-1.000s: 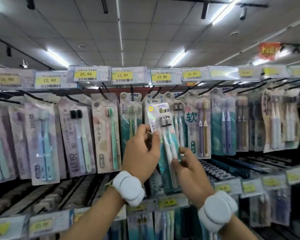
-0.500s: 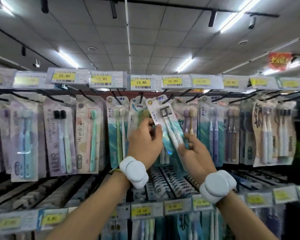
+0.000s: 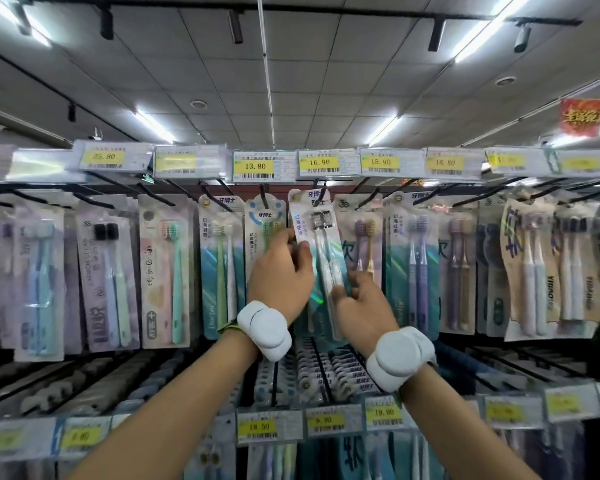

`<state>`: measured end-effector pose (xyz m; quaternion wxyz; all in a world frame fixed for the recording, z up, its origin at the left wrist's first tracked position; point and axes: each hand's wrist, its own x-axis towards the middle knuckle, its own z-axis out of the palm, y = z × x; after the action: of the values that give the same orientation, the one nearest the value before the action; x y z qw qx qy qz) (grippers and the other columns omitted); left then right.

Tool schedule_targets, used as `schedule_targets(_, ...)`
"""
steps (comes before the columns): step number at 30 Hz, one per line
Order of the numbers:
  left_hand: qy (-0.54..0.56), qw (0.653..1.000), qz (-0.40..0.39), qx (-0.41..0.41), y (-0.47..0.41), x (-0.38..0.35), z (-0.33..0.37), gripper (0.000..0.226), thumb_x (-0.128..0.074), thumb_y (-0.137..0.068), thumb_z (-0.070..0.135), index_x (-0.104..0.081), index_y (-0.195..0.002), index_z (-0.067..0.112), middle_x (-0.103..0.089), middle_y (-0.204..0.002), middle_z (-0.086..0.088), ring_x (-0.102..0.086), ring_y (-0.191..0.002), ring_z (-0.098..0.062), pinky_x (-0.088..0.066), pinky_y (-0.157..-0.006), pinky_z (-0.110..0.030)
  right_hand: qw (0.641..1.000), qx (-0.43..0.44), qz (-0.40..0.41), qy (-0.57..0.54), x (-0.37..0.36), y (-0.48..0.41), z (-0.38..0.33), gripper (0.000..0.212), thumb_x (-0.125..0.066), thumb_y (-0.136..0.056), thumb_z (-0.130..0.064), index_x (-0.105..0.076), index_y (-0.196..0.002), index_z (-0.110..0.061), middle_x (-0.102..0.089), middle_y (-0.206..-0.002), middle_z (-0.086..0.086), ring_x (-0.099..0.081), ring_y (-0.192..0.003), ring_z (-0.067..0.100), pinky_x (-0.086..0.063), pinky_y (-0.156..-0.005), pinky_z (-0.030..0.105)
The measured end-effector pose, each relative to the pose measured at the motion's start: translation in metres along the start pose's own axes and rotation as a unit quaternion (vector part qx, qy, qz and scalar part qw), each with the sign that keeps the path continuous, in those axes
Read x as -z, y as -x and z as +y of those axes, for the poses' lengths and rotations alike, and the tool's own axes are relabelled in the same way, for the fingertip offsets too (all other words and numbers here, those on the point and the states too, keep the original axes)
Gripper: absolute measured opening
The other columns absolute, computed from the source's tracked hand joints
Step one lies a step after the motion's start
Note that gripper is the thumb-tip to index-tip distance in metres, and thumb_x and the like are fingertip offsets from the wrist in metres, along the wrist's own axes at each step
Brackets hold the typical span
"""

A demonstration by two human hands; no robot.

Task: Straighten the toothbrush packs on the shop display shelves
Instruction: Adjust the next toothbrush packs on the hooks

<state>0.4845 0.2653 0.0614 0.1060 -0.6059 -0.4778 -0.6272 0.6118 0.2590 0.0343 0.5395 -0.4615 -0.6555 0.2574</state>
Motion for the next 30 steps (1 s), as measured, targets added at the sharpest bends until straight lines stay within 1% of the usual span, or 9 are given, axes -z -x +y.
schedule_targets(2,-0.022,1.000,0.000,-0.008,-0.003,-0.002,-0.002,0.026,-0.052,-0.101,0.032,-0.058,-0.118,0.012,-0.068,-0.083,-0.002,-0.064,-0.073,-0.028,-0.045,-0.062,-0.033,1.000,0.000,-0.005,0.014,-0.003,-0.001,0.000,0.051,-0.047,-0.098,-0.027,-0.037,-0.148,-0.024,-0.062,-0.130,0.008,-0.064,-0.095,0.023,-0.052,-0.078,0.035)
schedule_targets(4,-0.054,0.998,-0.004,-0.013,-0.004,-0.003,-0.004,0.024,-0.052,-0.101,0.032,-0.057,-0.114,0.012,-0.066,-0.080,-0.003,-0.062,-0.070,-0.030,-0.043,-0.059,-0.034,0.999,-0.009,-0.012,0.038,-0.004,-0.001,0.002,0.050,-0.048,-0.097,-0.029,-0.040,-0.146,-0.022,-0.061,-0.133,0.008,-0.062,-0.108,0.031,-0.050,-0.087,0.036)
schedule_targets(7,-0.080,0.997,-0.014,-0.015,-0.005,-0.001,-0.007,0.023,-0.050,-0.102,0.033,-0.055,-0.112,0.013,-0.066,-0.079,-0.006,-0.062,-0.069,-0.032,-0.050,-0.059,-0.039,0.997,-0.015,-0.032,0.067,-0.002,-0.002,0.003,0.038,-0.051,-0.097,-0.031,-0.051,-0.131,-0.015,-0.066,-0.114,0.009,-0.061,-0.094,0.028,-0.048,-0.080,0.034)
schedule_targets(11,-0.107,0.994,-0.007,-0.025,-0.004,0.002,-0.009,0.022,-0.049,-0.103,0.036,-0.049,-0.112,0.017,-0.066,-0.073,-0.005,-0.062,-0.061,-0.028,-0.052,-0.054,-0.042,0.994,-0.017,-0.059,0.094,-0.001,-0.003,0.001,0.032,-0.052,-0.099,-0.032,-0.055,-0.122,-0.009,-0.063,-0.105,0.013,-0.059,-0.092,0.029,-0.049,-0.085,0.038)
schedule_targets(13,-0.116,0.993,-0.005,-0.024,-0.003,0.003,-0.008,0.025,-0.051,-0.101,0.038,-0.045,-0.116,0.019,-0.067,-0.073,-0.002,-0.063,-0.060,-0.026,-0.052,-0.054,-0.041,0.993,-0.016,-0.063,0.101,-0.001,-0.004,0.001,0.029,-0.052,-0.099,-0.032,-0.056,-0.116,-0.008,-0.064,-0.103,0.013,-0.058,-0.086,0.029,-0.049,-0.080,0.036)
schedule_targets(18,-0.141,0.990,-0.012,-0.028,0.001,-0.001,-0.003,0.029,-0.051,-0.100,0.034,-0.039,-0.121,0.018,-0.067,-0.082,-0.004,-0.064,-0.066,-0.031,-0.054,-0.059,-0.044,0.993,-0.025,-0.054,0.102,-0.004,-0.011,0.003,0.020,-0.051,-0.098,-0.029,-0.056,-0.100,-0.010,-0.054,-0.075,0.002,-0.051,-0.067,0.021,-0.040,-0.060,0.031)
schedule_targets(22,-0.188,0.982,-0.010,-0.020,0.006,-0.006,0.000,0.035,-0.047,-0.100,0.032,-0.039,-0.130,0.015,-0.068,-0.084,-0.008,-0.063,-0.066,-0.035,-0.052,-0.058,-0.042,0.992,-0.034,-0.051,0.111,-0.004,-0.012,0.003,0.022,-0.052,-0.097,-0.024,-0.045,-0.077,-0.015,-0.047,-0.069,0.001,-0.042,-0.058,0.015,-0.029,-0.050,0.027)
schedule_targets(27,-0.239,0.971,-0.001,-0.011,0.011,-0.008,0.000,0.044,-0.046,-0.100,0.034,-0.038,-0.138,0.013,-0.068,-0.086,-0.008,-0.048,-0.058,-0.027,-0.038,-0.053,-0.033,0.992,-0.030,-0.053,0.113,-0.005,-0.015,0.004,0.028,-0.054,-0.095,-0.026,-0.040,-0.072,-0.019,-0.045,-0.067,0.001,-0.041,-0.057,0.015,-0.027,-0.049,0.027)
schedule_targets(30,-0.241,0.971,0.000,0.004,0.014,-0.008,0.002,0.040,-0.047,-0.099,0.034,-0.040,-0.133,0.014,-0.067,-0.091,-0.009,-0.053,-0.062,-0.032,-0.036,-0.054,-0.033,0.992,-0.010,-0.044,0.116,-0.002,-0.013,0.007,0.031,-0.056,-0.095,-0.031,-0.043,-0.069,-0.021,-0.048,-0.066,0.000,-0.044,-0.058,0.014,-0.031,-0.049,0.026)
